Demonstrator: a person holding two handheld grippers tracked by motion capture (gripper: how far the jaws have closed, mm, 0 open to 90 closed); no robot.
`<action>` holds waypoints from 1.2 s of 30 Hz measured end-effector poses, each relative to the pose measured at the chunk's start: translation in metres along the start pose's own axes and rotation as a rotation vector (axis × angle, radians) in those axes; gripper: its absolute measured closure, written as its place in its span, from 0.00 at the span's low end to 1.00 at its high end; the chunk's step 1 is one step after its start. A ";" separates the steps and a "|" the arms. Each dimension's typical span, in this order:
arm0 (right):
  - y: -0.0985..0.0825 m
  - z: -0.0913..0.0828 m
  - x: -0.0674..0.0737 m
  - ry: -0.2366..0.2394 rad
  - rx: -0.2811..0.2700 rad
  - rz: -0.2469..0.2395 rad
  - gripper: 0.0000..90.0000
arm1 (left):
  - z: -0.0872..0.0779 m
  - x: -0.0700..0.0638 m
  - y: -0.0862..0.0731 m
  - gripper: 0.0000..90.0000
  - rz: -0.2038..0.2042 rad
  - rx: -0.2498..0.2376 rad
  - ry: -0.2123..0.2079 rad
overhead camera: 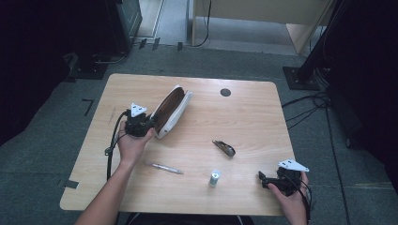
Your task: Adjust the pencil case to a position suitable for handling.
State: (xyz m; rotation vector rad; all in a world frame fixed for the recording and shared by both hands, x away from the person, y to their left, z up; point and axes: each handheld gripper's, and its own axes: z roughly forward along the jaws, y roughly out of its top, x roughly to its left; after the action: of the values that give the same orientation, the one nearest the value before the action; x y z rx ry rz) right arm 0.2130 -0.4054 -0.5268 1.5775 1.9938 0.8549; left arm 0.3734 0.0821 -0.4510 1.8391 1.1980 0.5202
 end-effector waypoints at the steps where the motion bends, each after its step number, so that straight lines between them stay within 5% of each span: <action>1: 0.000 0.000 0.000 0.000 0.000 0.000 0.00 | 0.000 0.000 0.000 0.92 0.000 0.000 0.000; 8: 0.000 0.000 0.000 0.000 0.000 0.000 0.00 | -0.004 -0.023 -0.007 0.92 0.026 -0.017 -0.145; 17: 0.000 0.000 0.000 0.000 0.000 0.000 0.00 | -0.006 -0.042 -0.018 0.92 0.066 -0.007 -0.265; 28: 0.000 0.000 0.000 -0.001 0.000 0.000 0.00 | -0.001 -0.050 -0.027 0.85 0.065 0.037 -0.297; 36: 0.000 0.000 0.000 0.002 0.001 0.002 0.00 | -0.008 -0.046 -0.022 0.53 0.051 0.030 -0.326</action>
State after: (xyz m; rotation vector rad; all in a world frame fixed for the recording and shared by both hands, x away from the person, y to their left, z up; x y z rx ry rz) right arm 0.2134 -0.4051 -0.5268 1.5797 1.9944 0.8564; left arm 0.3349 0.0493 -0.4604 1.8965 0.9452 0.2179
